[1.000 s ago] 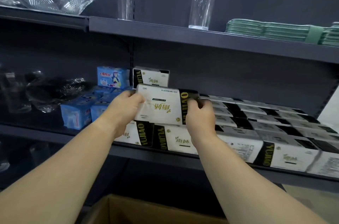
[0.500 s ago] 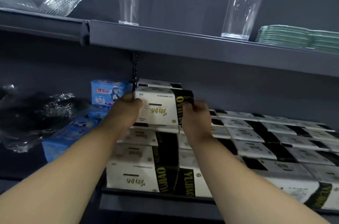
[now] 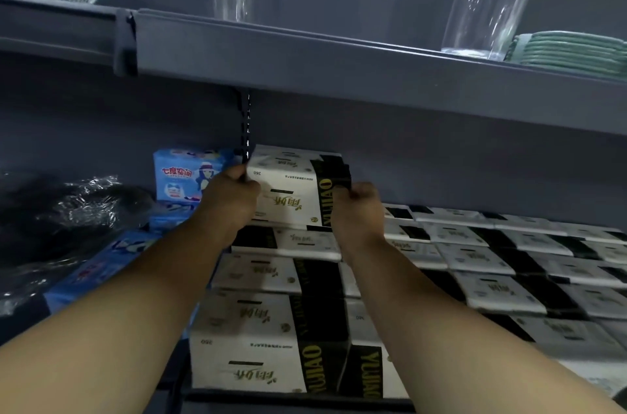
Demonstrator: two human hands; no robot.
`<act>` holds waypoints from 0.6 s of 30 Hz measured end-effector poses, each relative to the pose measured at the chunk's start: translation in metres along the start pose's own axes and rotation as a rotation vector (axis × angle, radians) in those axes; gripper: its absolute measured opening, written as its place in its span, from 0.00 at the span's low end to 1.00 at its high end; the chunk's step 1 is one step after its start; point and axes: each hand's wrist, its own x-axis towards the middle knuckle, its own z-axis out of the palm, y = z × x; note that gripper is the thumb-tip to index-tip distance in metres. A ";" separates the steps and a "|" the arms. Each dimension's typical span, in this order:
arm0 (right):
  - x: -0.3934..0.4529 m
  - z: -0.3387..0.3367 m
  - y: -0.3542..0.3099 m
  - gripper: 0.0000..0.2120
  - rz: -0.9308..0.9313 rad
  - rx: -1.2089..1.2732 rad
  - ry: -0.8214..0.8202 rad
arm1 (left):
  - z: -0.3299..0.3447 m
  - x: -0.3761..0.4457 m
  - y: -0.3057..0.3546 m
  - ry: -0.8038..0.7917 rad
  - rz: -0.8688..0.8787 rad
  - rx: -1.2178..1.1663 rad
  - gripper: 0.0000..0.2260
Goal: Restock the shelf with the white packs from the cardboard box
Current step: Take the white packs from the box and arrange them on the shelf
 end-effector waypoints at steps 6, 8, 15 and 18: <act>0.002 0.003 0.002 0.04 0.000 0.016 0.002 | 0.000 0.003 -0.006 -0.015 0.019 0.003 0.10; 0.002 0.004 0.002 0.04 -0.002 0.021 -0.001 | 0.000 0.003 -0.007 -0.003 0.025 0.010 0.09; 0.005 0.006 0.005 0.05 0.000 0.001 -0.011 | 0.002 0.002 -0.012 0.024 0.019 -0.008 0.10; 0.006 0.005 0.007 0.06 0.019 -0.012 -0.034 | 0.000 0.002 -0.012 0.026 -0.011 -0.004 0.12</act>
